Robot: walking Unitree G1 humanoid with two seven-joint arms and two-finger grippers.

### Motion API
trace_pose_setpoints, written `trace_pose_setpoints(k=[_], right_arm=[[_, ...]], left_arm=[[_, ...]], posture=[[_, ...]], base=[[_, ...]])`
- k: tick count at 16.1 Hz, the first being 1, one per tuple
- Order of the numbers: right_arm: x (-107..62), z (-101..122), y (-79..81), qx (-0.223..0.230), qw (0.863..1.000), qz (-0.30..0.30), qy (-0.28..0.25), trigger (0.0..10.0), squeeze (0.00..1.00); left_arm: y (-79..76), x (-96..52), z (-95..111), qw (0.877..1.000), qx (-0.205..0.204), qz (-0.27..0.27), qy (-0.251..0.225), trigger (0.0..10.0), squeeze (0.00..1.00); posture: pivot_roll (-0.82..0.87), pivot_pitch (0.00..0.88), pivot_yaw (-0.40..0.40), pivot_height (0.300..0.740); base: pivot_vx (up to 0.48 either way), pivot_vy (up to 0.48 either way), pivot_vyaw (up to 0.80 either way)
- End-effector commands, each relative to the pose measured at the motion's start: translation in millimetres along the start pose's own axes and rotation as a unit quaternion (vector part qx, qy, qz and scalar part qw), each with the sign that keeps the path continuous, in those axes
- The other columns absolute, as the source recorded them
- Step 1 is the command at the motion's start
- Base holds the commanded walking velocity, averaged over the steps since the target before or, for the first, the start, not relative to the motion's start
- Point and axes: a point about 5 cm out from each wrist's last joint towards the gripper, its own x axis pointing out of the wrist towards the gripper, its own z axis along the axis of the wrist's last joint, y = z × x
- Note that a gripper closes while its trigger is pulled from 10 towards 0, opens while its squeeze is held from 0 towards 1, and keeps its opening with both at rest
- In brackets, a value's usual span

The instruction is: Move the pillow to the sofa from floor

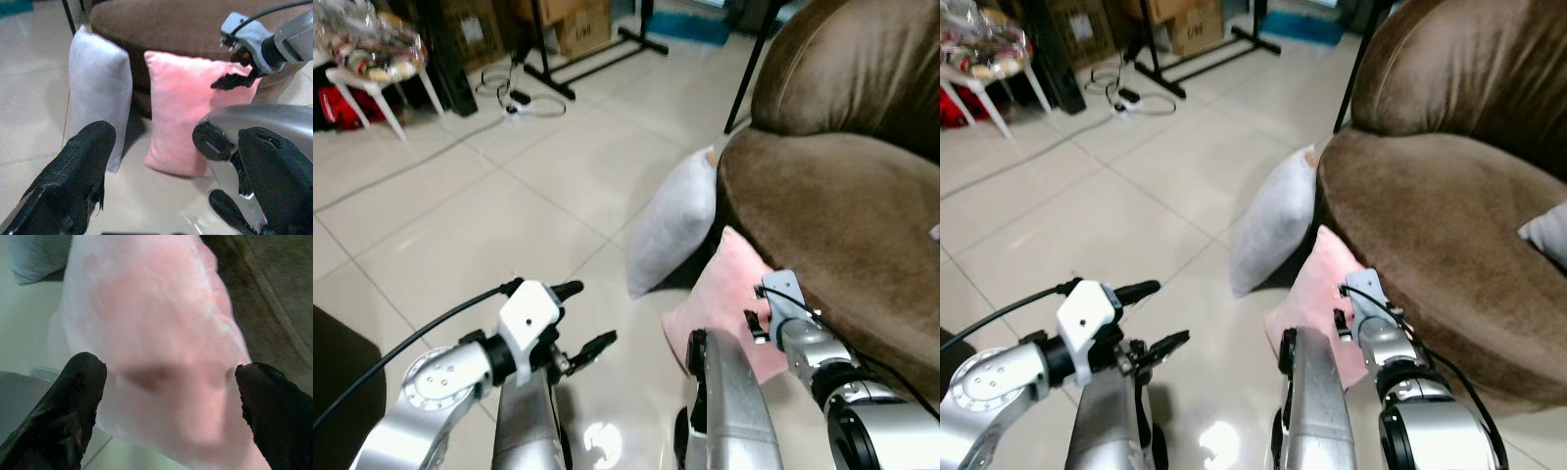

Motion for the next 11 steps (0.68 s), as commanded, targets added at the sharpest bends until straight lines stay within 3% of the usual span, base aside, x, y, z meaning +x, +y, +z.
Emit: trace_pose_setpoints(k=[1, 5, 11], right_arm=[[0.2, 7, 1.7, 0.012, 1.000, 0.001, -0.016, 10.0, 0.00], [-0.1, 17, -1.7, 0.014, 0.998, -0.029, -0.046, 10.0, 0.00], [-1.5, 21, -21.5, -0.001, 0.992, -0.113, -0.058, 10.0, 0.00]], left_arm=[[1.2, -4.5, 4, 1.000, 0.006, 0.013, 0.002, 10.0, 0.00], [1.2, -10.8, 11, 1.000, 0.009, 0.030, 0.001, 10.0, 0.00], [-0.9, -35.7, 25, 0.999, 0.022, 0.041, 0.010, 10.0, 0.00]], posture=[[0.08, 0.192, 0.005, 0.490], [0.10, 0.253, 0.002, 0.490], [0.14, 0.290, 0.017, 0.490]], base=[[0.000, 0.000, 0.00], [0.000, 0.000, 0.00], [0.000, 0.000, 0.00]])
